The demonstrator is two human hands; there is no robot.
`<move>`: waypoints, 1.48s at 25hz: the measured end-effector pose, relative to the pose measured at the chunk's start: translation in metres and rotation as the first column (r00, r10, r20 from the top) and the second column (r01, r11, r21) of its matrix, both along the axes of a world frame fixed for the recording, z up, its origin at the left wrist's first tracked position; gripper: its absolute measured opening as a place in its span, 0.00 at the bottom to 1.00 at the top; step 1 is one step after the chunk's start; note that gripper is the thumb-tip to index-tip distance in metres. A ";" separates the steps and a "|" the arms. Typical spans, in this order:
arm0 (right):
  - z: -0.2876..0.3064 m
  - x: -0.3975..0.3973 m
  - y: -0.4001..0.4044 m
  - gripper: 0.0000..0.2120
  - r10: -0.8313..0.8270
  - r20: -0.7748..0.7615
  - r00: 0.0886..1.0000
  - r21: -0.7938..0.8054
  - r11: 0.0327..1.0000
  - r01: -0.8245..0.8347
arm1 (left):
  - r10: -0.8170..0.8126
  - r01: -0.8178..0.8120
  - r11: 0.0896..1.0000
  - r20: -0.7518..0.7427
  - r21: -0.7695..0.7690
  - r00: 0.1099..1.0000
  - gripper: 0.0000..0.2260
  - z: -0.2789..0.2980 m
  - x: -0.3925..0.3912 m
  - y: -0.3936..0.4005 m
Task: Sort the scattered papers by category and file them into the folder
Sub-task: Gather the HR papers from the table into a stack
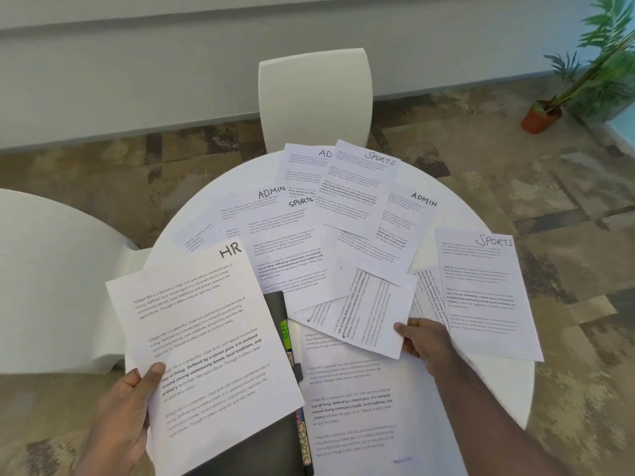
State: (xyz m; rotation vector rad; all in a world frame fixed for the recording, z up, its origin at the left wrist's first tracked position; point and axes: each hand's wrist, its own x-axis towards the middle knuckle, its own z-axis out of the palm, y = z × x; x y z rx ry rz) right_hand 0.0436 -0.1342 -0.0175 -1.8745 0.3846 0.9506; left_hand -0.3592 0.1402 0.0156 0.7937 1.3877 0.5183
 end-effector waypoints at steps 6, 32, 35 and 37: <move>0.005 -0.025 -0.085 0.07 -0.003 -0.260 0.966 -0.014 1.000 -0.001 | -0.057 0.057 0.998 -0.016 -0.025 0.998 0.08 -0.004 0.008 -0.002; 0.031 -0.049 -0.210 0.05 -0.239 -0.134 0.962 0.036 0.969 0.246 | -0.134 0.133 0.990 -0.022 -0.038 0.991 0.08 -0.001 0.052 -0.045; 0.045 -0.049 -0.192 0.06 -0.269 -0.144 0.952 0.170 0.941 0.292 | -0.177 0.176 0.984 -0.036 -0.010 0.984 0.07 0.003 0.067 -0.050; 0.058 -0.050 -0.167 0.08 -0.236 -0.146 0.961 0.266 0.926 0.268 | -0.204 0.206 0.978 -0.060 0.021 0.977 0.06 0.006 0.078 -0.056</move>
